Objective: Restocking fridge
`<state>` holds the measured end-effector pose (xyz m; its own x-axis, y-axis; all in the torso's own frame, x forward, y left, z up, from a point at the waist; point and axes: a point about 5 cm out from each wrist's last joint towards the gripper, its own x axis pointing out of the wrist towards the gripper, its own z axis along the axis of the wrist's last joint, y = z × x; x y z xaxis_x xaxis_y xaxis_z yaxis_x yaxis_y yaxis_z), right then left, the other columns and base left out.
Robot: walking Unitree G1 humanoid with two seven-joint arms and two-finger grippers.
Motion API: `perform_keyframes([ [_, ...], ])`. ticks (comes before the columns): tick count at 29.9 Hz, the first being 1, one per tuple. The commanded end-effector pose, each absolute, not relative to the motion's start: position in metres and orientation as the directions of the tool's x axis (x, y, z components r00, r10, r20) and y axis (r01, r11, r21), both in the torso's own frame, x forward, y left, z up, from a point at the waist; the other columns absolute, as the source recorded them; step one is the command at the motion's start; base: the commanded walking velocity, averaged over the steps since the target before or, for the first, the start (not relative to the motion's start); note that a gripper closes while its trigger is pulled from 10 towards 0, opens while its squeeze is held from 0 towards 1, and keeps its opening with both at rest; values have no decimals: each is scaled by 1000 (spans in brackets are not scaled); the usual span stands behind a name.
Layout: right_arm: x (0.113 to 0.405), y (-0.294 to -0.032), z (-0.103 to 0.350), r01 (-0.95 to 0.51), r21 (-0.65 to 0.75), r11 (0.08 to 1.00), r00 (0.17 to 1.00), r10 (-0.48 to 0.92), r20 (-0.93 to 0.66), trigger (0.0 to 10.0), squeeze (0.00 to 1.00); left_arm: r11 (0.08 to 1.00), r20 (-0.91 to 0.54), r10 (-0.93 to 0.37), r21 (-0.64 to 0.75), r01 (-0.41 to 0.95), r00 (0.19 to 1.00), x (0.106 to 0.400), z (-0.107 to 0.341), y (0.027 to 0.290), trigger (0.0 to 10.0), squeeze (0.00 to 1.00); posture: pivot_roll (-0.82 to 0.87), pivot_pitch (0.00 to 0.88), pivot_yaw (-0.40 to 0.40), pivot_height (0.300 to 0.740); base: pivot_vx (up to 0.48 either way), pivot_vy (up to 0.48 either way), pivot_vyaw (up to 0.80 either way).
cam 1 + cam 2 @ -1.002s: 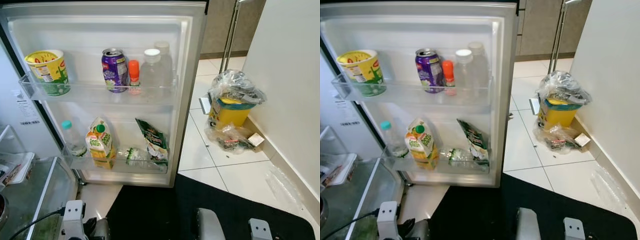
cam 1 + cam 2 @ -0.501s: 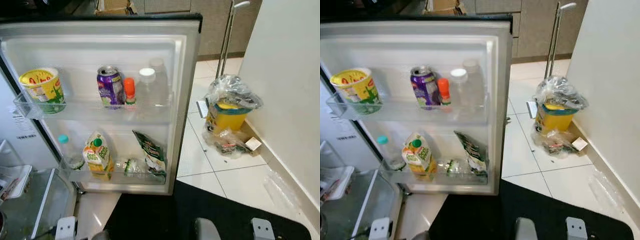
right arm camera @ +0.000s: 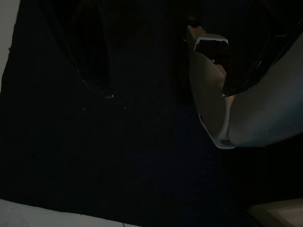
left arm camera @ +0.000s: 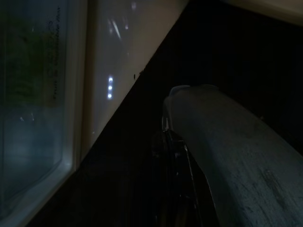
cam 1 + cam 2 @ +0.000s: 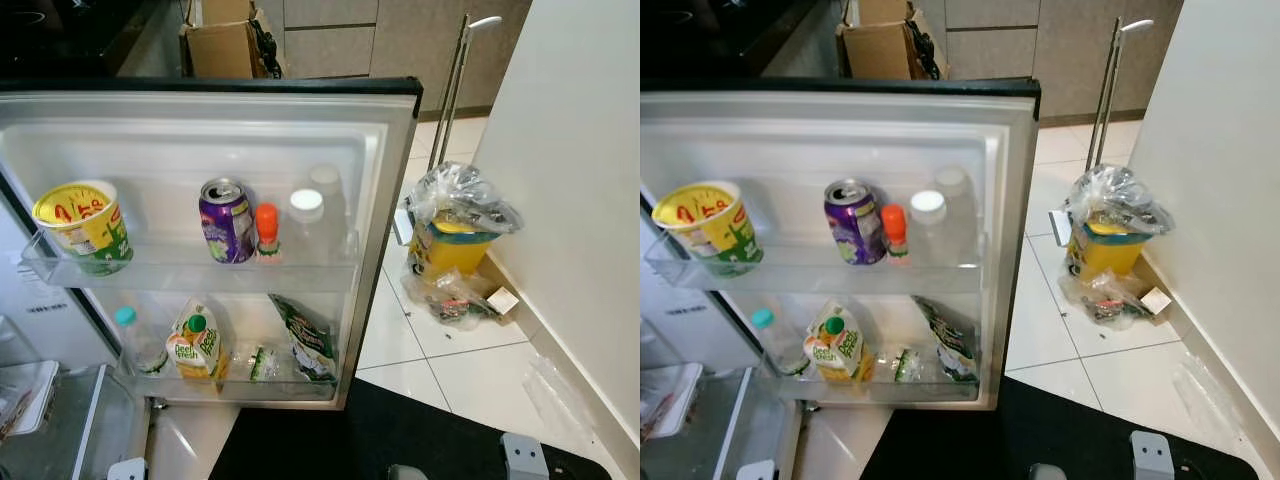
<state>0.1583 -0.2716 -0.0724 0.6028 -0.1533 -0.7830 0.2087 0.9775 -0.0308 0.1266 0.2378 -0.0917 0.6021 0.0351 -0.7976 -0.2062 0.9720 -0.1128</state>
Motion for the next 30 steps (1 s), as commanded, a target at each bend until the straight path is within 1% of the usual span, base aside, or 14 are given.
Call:
perform_keyframes([
  [1,154,-272,-74,203,-39,978,589,-154,-793,10000,0,972,-826,45,-94,-217,562,117,-95,239,10000,0,-44,51,-9,595,0,0,0],
  [3,154,-273,-74,203,-40,978,589,-154,-793,10000,0,972,-826,44,-95,-216,561,118,-95,238,10000,0,-44,52,-10,595,0,0,0],
  [4,154,-273,-74,203,-41,978,589,-155,-793,10000,0,973,-836,37,-94,-210,547,117,-96,237,10000,0,-44,52,-10,595,0,0,0],
  [10,155,-273,-74,202,-40,978,590,-155,-792,10000,0,977,-840,33,-86,-193,542,117,-97,235,10000,0,-44,52,-10,595,-480,0,0],
  [23,158,-272,-72,192,-23,981,608,-138,-782,10000,0,978,-834,31,-89,-191,551,119,-96,234,10000,0,-43,51,-11,595,0,0,0],
  [27,159,-273,-71,191,-16,981,617,-133,-775,10000,0,978,-834,28,-92,-189,552,119,-96,234,10000,0,-44,50,-12,610,0,0,0],
  [30,161,-273,-70,188,-15,982,620,-131,-773,10000,0,978,-834,24,-95,-186,551,119,-97,233,10000,0,-45,48,-13,630,0,0,0],
])
